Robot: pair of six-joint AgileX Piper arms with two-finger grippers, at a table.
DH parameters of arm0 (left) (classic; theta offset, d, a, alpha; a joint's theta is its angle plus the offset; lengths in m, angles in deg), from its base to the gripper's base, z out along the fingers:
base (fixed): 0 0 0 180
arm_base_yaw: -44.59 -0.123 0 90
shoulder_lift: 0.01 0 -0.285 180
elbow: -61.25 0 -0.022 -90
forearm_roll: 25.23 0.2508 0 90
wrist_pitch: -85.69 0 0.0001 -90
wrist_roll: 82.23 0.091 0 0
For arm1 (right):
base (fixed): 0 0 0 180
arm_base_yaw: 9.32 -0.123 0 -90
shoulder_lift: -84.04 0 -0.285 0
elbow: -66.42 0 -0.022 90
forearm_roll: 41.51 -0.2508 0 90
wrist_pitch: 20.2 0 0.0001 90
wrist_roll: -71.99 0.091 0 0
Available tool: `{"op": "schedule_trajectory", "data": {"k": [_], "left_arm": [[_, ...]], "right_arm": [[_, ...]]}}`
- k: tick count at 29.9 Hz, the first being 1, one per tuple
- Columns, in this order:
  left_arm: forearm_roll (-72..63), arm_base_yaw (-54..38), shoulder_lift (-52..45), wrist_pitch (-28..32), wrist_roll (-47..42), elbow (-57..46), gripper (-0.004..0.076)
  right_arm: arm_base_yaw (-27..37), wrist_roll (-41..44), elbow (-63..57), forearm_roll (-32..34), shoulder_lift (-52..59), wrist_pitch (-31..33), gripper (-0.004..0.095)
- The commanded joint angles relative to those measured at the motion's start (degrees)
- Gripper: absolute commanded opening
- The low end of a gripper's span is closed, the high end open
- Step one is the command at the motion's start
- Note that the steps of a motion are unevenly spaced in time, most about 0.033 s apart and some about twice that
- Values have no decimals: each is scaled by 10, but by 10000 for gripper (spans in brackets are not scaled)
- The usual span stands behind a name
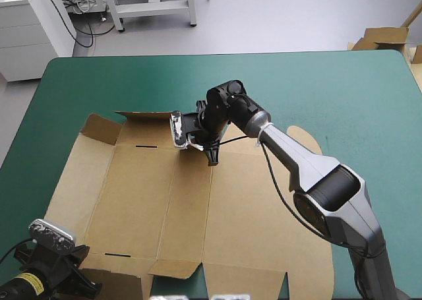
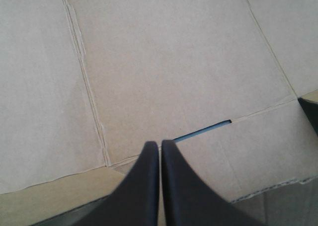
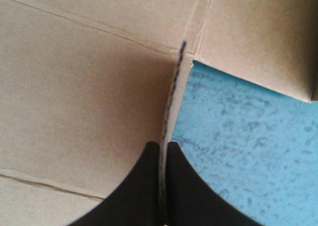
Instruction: Fold the box
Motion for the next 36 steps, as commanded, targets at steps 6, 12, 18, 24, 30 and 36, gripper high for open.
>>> {"op": "schedule_trajectory", "data": {"k": [6, 12, 18, 24, 30, 36], "left_arm": [[-1, 2, 6, 31, -4, 15, -8], [-1, 2, 6, 31, -4, 15, -8], [-1, 2, 6, 31, -4, 15, -8], [-1, 2, 6, 31, -4, 15, -8], [-1, 2, 6, 31, -4, 15, -8], [-1, 2, 6, 31, -4, 15, -8]], "right_arm": [[-3, -12, 19, -60, 38, -3, -21], [-3, -11, 19, -61, 38, -8, -13], [-3, 11, 19, -61, 38, -30, 214], [-3, 51, 19, -44, 38, -41, 357], [10, 218, 19, 51, 74, -71, 314], [71, 317, 19, 113, 145, -73, 192]]}}
